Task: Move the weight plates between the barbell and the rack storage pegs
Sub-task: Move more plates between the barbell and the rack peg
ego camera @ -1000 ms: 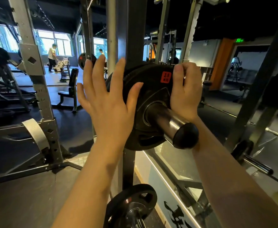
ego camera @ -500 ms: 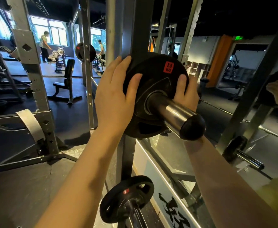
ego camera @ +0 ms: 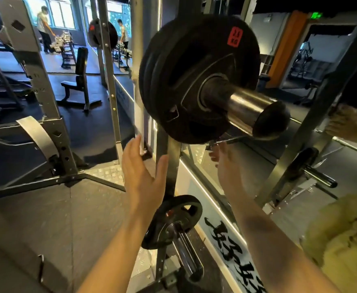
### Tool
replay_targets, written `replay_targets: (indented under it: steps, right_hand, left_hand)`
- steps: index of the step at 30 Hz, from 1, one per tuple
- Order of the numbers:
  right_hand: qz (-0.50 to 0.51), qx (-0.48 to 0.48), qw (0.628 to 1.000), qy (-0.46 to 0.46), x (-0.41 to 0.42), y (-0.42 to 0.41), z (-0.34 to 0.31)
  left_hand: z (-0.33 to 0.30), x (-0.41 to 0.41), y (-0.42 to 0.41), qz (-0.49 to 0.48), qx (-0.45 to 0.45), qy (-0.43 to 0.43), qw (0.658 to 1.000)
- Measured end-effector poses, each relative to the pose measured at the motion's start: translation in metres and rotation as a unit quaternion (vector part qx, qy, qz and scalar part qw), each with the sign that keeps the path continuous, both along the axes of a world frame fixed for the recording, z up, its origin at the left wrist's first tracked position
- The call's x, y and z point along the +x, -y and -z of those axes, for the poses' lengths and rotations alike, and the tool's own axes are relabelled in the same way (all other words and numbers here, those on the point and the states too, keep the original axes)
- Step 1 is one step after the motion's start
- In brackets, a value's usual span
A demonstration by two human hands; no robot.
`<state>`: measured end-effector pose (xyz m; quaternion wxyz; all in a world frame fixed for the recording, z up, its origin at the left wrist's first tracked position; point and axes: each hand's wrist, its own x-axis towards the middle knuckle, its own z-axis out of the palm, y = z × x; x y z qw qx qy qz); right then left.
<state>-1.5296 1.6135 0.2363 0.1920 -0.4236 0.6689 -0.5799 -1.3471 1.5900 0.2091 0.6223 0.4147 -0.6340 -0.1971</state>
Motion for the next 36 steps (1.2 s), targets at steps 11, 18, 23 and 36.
replay_targets:
  steps: [11,18,23,36]
  right_hand:
    - [-0.189,0.337,0.89,-0.243,0.008,0.007,0.131]
    - [-0.171,0.416,0.784,-0.427,0.016,0.019,0.149]
    - [-0.164,0.422,0.751,-0.481,0.028,0.022,0.143]
    - [-0.177,0.249,0.699,-0.646,0.092,0.013,0.156]
  left_hand:
    - [0.178,0.021,0.027,0.139,0.335,0.349,0.864]
    - [0.218,0.031,0.019,0.133,0.335,0.266,0.894]
    - [0.223,0.037,0.017,0.142,0.359,0.247,0.889]
    - [0.264,0.049,0.031,0.168,0.535,0.262,0.785]
